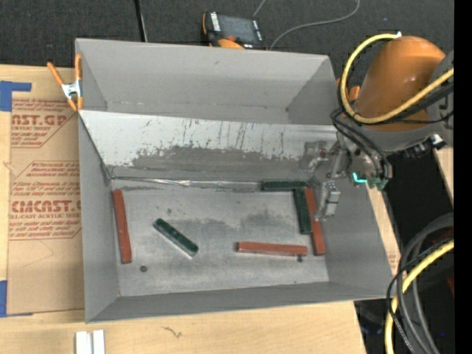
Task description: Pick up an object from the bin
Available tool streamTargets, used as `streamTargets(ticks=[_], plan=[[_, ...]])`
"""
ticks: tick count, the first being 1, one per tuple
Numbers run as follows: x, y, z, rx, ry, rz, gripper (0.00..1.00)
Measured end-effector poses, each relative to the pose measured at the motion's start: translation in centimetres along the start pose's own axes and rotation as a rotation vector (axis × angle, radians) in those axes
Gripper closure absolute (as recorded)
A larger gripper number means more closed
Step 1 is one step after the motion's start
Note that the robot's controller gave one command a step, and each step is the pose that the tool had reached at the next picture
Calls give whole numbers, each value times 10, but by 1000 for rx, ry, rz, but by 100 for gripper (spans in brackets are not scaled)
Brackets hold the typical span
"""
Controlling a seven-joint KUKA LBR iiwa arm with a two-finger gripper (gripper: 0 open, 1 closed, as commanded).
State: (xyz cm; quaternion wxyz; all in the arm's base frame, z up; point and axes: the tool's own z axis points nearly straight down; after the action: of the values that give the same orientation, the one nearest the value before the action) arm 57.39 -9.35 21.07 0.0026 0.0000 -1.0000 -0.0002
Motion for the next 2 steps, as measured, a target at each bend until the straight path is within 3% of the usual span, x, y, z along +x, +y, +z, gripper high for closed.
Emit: streamTargets(ticks=[1, 2], plan=[[67, 36, 146, -2, 4, -153, 0], [64, 35, 142, 0, -5, -152, 100]])
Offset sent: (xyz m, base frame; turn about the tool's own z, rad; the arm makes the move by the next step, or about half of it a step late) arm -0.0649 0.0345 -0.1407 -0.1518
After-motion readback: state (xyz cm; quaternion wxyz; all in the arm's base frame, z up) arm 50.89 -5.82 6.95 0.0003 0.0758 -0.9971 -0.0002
